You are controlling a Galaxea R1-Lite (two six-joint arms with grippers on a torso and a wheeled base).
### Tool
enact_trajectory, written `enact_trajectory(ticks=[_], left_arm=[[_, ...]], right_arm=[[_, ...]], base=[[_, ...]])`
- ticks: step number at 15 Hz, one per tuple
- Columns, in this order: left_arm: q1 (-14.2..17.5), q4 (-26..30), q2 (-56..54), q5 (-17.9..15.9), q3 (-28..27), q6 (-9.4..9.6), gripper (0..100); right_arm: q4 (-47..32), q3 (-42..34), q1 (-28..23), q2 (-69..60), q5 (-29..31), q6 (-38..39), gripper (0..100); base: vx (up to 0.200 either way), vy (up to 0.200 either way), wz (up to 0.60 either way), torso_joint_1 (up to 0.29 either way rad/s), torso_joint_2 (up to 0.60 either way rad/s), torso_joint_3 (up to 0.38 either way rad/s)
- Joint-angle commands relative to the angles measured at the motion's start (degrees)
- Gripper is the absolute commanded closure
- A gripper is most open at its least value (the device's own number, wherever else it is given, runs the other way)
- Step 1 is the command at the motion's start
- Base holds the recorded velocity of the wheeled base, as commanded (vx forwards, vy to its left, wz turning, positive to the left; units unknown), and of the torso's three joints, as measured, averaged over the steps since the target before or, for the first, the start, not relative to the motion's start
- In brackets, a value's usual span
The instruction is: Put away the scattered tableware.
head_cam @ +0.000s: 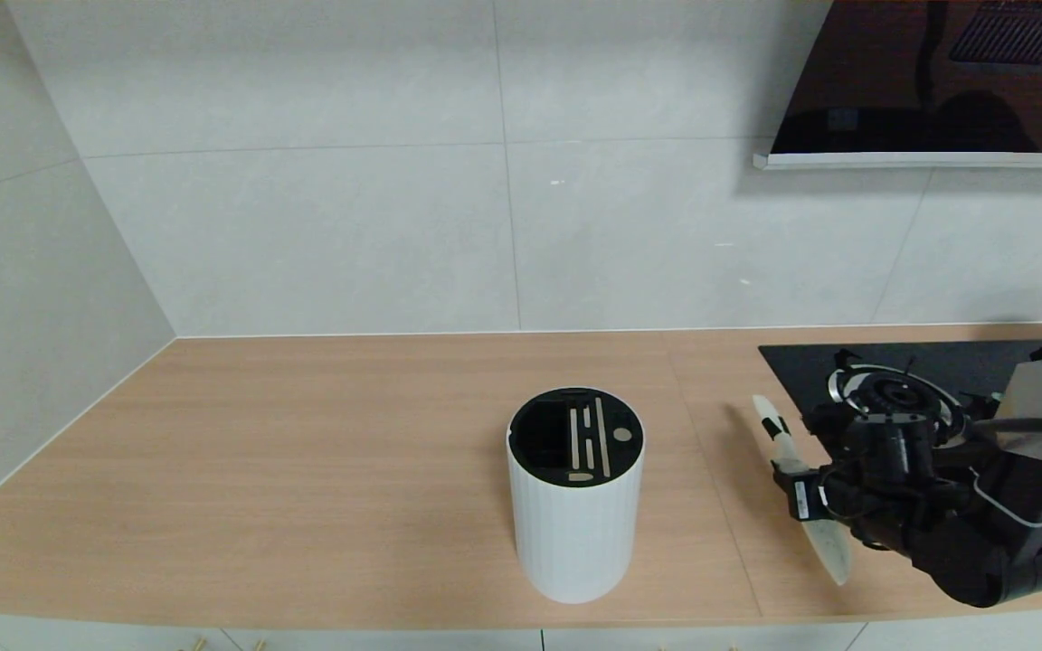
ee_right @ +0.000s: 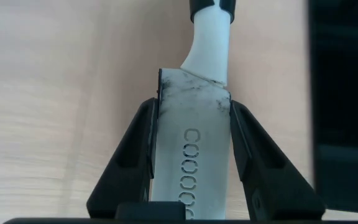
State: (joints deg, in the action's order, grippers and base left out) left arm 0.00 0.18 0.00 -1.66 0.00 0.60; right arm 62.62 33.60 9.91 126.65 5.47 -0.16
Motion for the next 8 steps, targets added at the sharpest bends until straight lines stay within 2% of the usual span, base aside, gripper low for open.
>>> enact_trajectory(ticks=[1,8], left_arm=[[0.0,-0.01,0.0,-0.01,0.0,0.02,0],[0.0,-0.18,0.0,-0.01,0.0,0.19,0]], right_arm=[[0.13,-1.69,1.6,-7.73,-0.02,0.69,100],[-2.33,-3.54,7.49,-20.56,1.38,1.13,100]], base=[[0.0,0.0,0.0,0.0,0.0,0.0],[0.0,0.0,0.0,0.0,0.0,0.0]])
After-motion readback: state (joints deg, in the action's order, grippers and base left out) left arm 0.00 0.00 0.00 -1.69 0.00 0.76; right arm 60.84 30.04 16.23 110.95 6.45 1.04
